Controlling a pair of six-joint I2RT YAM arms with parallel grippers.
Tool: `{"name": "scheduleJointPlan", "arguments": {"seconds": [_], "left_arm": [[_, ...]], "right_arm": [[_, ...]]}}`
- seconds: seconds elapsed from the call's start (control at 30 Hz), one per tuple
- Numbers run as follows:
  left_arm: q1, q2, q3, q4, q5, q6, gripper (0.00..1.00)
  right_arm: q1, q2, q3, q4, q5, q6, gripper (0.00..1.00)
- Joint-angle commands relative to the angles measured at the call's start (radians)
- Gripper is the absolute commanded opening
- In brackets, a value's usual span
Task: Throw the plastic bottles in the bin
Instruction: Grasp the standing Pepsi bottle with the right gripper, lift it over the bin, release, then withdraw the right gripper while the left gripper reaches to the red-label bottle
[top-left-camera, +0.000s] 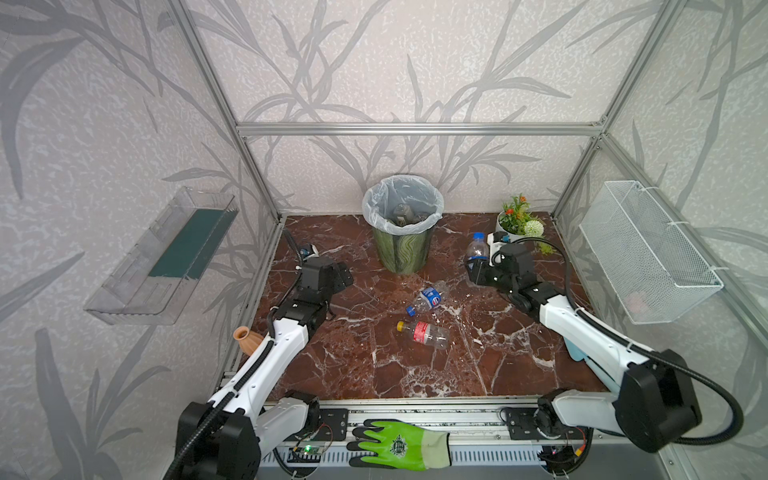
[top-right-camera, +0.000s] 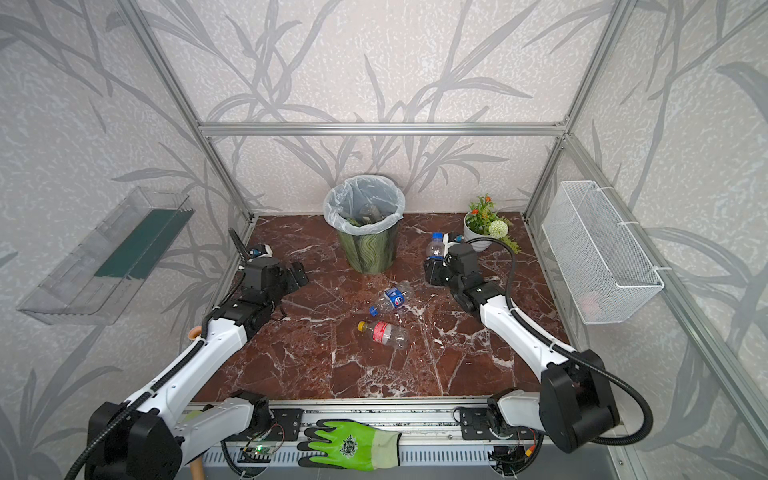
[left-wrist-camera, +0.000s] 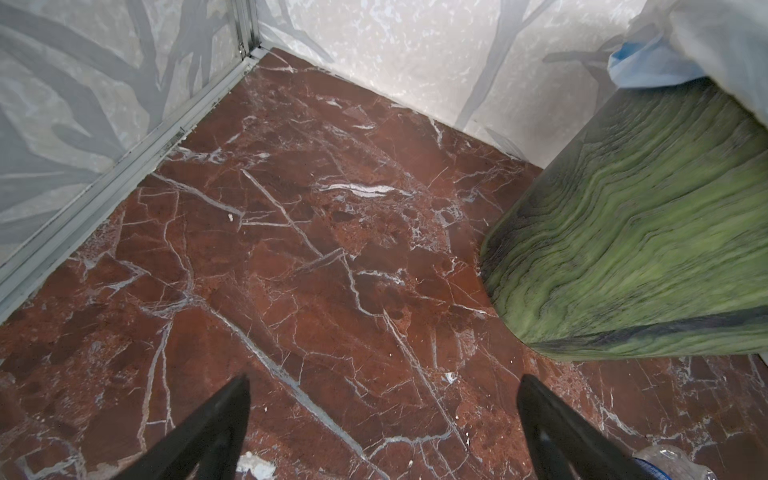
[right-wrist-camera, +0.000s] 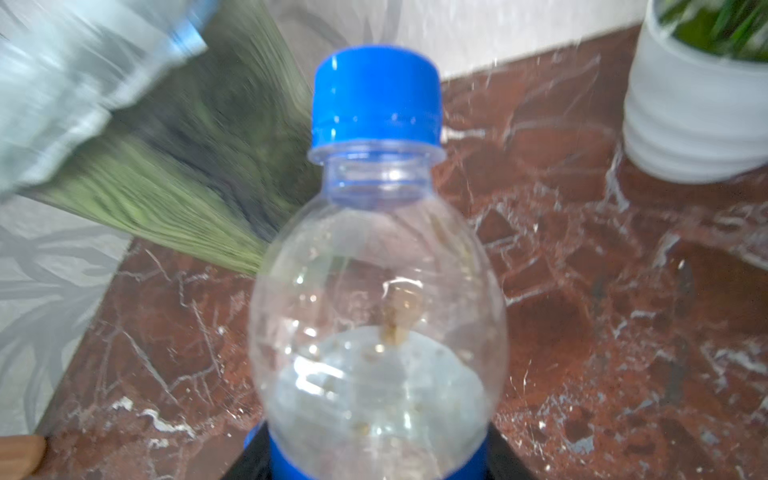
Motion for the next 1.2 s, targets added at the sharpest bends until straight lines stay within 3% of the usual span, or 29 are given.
{"name": "scheduleJointPlan", "arguments": {"seconds": [0.0, 0.13, 0.3, 0.43, 0.6, 0.73, 0.83, 0.9, 1.0, 1.17], "left_arm": [[0.007, 0.015, -0.014, -0.011, -0.001, -0.038, 0.99], [0.009, 0.037, -0.021, -0.011, 0.011, -0.047, 0.99], [0.009, 0.036, -0.031, -0.010, 0.022, -0.052, 0.99], [0.009, 0.024, -0.039, -0.009, 0.034, -0.052, 0.99], [0.008, 0.025, -0.036, -0.010, 0.044, -0.055, 0.99], [0.007, 0.023, -0.021, -0.021, 0.044, -0.043, 0.99], [0.006, 0.013, -0.010, -0.038, 0.045, -0.019, 0.99], [0.006, 0.001, -0.011, -0.041, 0.046, -0.010, 0.99], [0.003, -0.025, -0.020, -0.034, 0.048, -0.002, 0.99], [-0.019, -0.068, -0.026, -0.009, 0.071, 0.043, 0.99]], "right_arm": [[0.001, -0.123, 0.008, 0.191, 0.087, -0.034, 0.51], [0.000, -0.186, 0.092, 0.288, 0.098, -0.062, 0.51], [0.005, -0.087, 0.263, 0.401, 0.013, -0.017, 0.51], [0.069, 0.127, 0.444, 0.419, -0.053, 0.006, 0.51], [0.145, 0.493, 0.759, 0.257, -0.164, 0.046, 0.52], [0.153, 0.661, 0.982, 0.075, -0.169, 0.011, 0.73], [0.153, 0.633, 1.069, -0.028, -0.097, -0.085, 0.91], [0.147, 0.564, 1.067, -0.048, -0.049, -0.137, 0.97], [0.139, 0.428, 0.995, -0.043, -0.004, -0.186, 0.99], [0.125, 0.203, 0.730, 0.033, 0.066, -0.211, 1.00]]}}
